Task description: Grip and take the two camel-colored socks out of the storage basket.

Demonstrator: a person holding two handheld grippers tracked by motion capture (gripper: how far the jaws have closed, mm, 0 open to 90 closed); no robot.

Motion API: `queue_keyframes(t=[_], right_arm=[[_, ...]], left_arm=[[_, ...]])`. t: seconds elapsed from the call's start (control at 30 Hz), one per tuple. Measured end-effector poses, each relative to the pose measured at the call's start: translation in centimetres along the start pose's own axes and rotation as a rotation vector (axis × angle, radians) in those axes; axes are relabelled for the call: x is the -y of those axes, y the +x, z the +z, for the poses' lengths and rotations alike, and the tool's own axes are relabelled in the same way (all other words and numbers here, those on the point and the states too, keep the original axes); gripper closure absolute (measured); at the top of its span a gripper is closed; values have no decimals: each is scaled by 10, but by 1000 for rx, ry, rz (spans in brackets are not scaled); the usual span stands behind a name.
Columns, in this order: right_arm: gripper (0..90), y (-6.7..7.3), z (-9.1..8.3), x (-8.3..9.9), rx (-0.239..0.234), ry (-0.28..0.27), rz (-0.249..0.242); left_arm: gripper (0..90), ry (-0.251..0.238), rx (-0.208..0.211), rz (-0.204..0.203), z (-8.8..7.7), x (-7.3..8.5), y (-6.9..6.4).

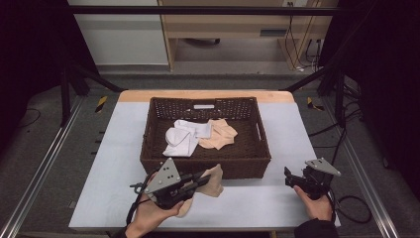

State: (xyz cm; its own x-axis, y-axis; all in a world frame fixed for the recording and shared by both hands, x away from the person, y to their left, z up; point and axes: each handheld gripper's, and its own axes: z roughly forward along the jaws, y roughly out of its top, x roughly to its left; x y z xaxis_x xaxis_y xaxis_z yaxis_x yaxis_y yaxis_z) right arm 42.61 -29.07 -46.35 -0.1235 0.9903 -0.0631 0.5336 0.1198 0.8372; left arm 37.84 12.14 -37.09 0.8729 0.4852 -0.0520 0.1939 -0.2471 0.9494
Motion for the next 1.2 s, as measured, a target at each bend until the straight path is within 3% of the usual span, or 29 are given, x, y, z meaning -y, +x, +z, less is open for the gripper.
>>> queue_keyframes(t=[0.47,0.63,0.73,0.83,0.87,0.97,1.2], right_arm=[[45,2,2,0,-4,11,-15],[45,2,2,0,-3,13,-24],[45,4,3,0,-5,17,-26],[45,4,3,0,-7,18,-30],[45,5,4,0,-9,18,-32],[45,5,4,0,-9,17,-34],[45,5,3,0,-11,16,-32]], left_arm=[[835,180,25,-33,42,48,1],[829,266,-11,-57,57,71,13],[806,293,-30,-62,60,77,17],[778,319,-59,-46,62,83,21],[734,325,-78,-35,62,83,21],[619,312,-84,-34,60,83,20],[474,265,-118,-53,39,76,23]])
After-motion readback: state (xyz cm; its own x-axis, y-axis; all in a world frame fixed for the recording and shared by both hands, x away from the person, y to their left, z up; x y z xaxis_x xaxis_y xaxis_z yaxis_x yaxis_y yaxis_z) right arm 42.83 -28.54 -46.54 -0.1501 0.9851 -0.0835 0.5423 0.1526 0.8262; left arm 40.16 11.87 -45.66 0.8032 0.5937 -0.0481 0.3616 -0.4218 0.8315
